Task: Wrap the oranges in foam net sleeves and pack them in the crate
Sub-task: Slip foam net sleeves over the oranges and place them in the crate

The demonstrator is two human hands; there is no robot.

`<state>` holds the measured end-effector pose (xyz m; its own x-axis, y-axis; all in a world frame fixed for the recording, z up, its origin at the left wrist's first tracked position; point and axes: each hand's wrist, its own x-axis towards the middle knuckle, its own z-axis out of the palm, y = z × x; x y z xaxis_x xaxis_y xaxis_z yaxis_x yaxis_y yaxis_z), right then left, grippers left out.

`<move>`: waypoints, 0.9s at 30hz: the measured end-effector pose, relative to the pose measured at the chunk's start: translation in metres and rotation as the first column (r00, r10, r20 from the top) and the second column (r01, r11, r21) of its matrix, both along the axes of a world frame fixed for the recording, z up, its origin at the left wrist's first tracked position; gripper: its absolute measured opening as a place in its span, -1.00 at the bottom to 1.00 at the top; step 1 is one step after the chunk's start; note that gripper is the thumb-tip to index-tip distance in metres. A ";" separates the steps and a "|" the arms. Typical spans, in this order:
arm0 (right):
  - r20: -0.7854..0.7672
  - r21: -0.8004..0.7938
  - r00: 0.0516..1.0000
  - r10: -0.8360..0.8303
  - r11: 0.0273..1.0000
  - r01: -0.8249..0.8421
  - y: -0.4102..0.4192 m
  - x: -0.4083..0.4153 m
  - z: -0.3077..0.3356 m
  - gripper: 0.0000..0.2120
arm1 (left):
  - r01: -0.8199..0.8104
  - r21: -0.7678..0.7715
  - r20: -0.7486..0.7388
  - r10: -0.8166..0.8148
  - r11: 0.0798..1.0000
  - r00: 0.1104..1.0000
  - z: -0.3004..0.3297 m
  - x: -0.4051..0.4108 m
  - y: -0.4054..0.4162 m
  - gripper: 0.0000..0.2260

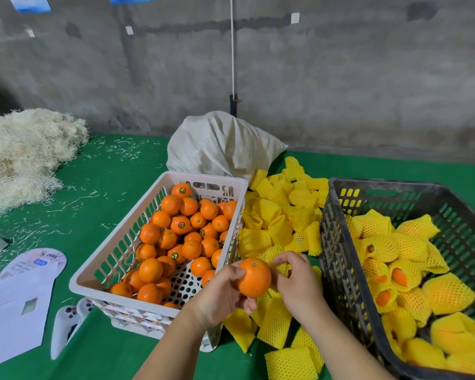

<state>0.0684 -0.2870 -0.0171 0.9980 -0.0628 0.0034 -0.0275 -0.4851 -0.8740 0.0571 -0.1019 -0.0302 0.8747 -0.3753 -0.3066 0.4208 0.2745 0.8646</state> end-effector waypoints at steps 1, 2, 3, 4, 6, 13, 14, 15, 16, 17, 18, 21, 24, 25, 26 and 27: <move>-0.020 -0.001 0.999 0.027 1.000 -0.027 0.001 -0.001 0.001 -0.72 | 0.004 0.007 0.010 -0.004 1.000 1.000 -0.001 -0.001 0.000 -0.16; -0.037 0.003 0.998 0.055 0.998 -0.055 0.000 -0.002 0.000 -0.64 | 0.003 0.006 0.023 -0.004 1.000 1.000 -0.001 -0.001 0.000 -0.14; -0.050 0.014 0.996 0.080 0.997 -0.079 -0.001 -0.002 0.000 -0.58 | -0.005 0.003 0.032 0.005 1.000 0.999 -0.001 -0.001 -0.001 -0.14; -0.065 0.042 0.993 0.099 0.994 -0.097 -0.003 -0.003 -0.001 -0.56 | -0.028 0.000 0.034 0.028 1.000 0.999 -0.001 0.000 -0.001 -0.13; -0.103 0.160 0.986 0.134 0.980 -0.117 -0.009 -0.005 -0.003 -0.55 | -0.096 -0.007 0.023 0.096 0.995 0.995 -0.003 0.000 -0.001 -0.10; -0.112 0.272 0.991 0.076 0.961 -0.043 -0.015 -0.014 -0.002 -0.76 | -0.041 -0.038 0.034 0.042 0.998 0.999 -0.004 -0.001 0.008 -0.14; -0.076 0.129 0.996 0.038 0.991 -0.028 -0.013 -0.015 -0.001 -0.77 | 0.023 -0.029 0.039 -0.022 0.999 0.999 -0.003 -0.002 0.009 -0.17; -0.022 -0.078 0.999 0.026 0.997 -0.028 -0.010 -0.016 0.000 -0.73 | 0.076 -0.012 0.045 -0.076 0.997 0.996 -0.002 -0.003 0.009 -0.18; 0.021 -0.263 0.999 0.046 0.964 -0.039 -0.008 -0.017 0.000 -0.68 | 0.115 0.012 0.052 -0.115 0.993 0.992 -0.001 -0.004 0.008 -0.20; 0.030 -0.356 0.997 0.069 0.933 -0.054 -0.005 -0.019 0.000 -0.61 | 0.134 0.042 0.060 -0.137 0.990 0.989 0.001 -0.005 0.006 -0.22; -0.007 -0.375 0.996 0.087 0.923 -0.084 -0.002 -0.019 0.001 -0.50 | 0.136 0.070 0.068 -0.141 0.988 0.988 0.002 -0.005 0.004 -0.24; -0.078 -0.295 0.992 0.101 0.948 -0.120 -0.001 -0.020 0.003 -0.42 | 0.061 0.077 0.082 -0.068 0.995 0.994 0.005 -0.006 -0.002 -0.28; 0.023 -0.058 0.999 -0.027 0.998 0.029 -0.002 -0.020 0.007 -0.69 | 0.005 0.083 0.110 -0.014 0.997 0.994 0.004 -0.006 -0.004 -0.31; 0.061 0.034 0.995 -0.081 0.996 0.079 -0.002 -0.020 0.007 -0.77 | -0.011 0.085 0.118 0.001 0.996 0.993 0.003 -0.006 -0.004 -0.32; 0.093 0.111 0.986 -0.139 0.986 0.128 -0.002 -0.020 0.008 -0.80 | -0.027 0.083 0.125 0.017 0.996 0.992 0.002 -0.006 -0.005 -0.33; 0.120 0.175 0.971 -0.206 0.967 0.183 -0.002 -0.019 0.009 -0.81 | -0.045 0.079 0.127 0.034 0.996 0.991 0.001 -0.006 -0.006 -0.35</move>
<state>0.0497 -0.2887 -0.0085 0.9573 -0.2665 0.1118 0.0169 -0.3345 -0.9422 0.0514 -0.1074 -0.0296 0.9219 -0.3180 -0.2214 0.2975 0.2149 0.9302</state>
